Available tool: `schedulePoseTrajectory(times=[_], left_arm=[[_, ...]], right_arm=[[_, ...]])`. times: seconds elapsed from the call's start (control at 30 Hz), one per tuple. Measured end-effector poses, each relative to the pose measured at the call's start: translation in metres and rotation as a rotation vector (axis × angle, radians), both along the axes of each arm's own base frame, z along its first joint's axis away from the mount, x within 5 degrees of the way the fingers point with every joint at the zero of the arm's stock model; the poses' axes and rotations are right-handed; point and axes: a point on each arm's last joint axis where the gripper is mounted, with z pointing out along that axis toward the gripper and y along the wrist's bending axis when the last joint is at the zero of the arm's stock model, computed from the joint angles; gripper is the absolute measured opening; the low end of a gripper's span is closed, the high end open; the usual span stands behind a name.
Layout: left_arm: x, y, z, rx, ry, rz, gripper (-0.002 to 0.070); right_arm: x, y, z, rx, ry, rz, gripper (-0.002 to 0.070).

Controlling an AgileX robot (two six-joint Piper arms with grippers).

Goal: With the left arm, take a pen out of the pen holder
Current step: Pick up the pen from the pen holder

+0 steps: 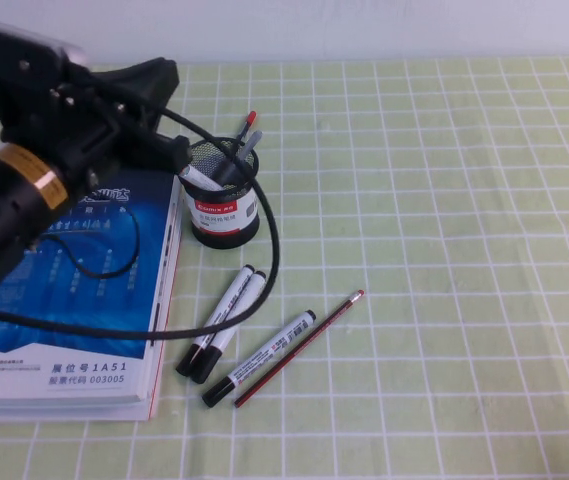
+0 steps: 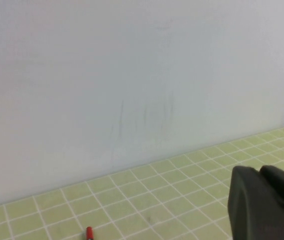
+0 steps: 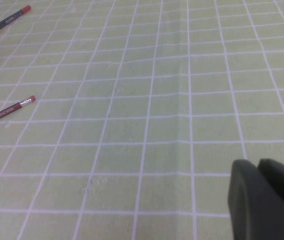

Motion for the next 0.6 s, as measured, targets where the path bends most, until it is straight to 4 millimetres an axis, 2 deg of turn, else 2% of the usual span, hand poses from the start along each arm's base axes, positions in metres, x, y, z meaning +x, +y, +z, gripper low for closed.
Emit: schedulePoseTrajectory(times=[0.17, 0.23, 0.4, 0.6], left_arm=[[0.023, -0.022, -0.018, 0.032, 0.031, -0.049, 0.0012], [0.034, -0.029, -0.025, 0.07, 0.055, -0.055, 0.0055], [0.06, -0.043, -0.032, 0.205, 0.12, -0.021, 0.0242], [0.086, -0.05, -0.037, 0.292, 0.17, 0.035, 0.0287]], right_arm=[[0.0, 0.0, 0.0, 0.0, 0.0, 0.0, -0.0015], [0.0, 0.0, 0.0, 0.0, 0.0, 0.0, -0.0015], [0.0, 0.0, 0.0, 0.0, 0.0, 0.0, -0.0015], [0.0, 0.0, 0.0, 0.0, 0.0, 0.0, -0.0015]])
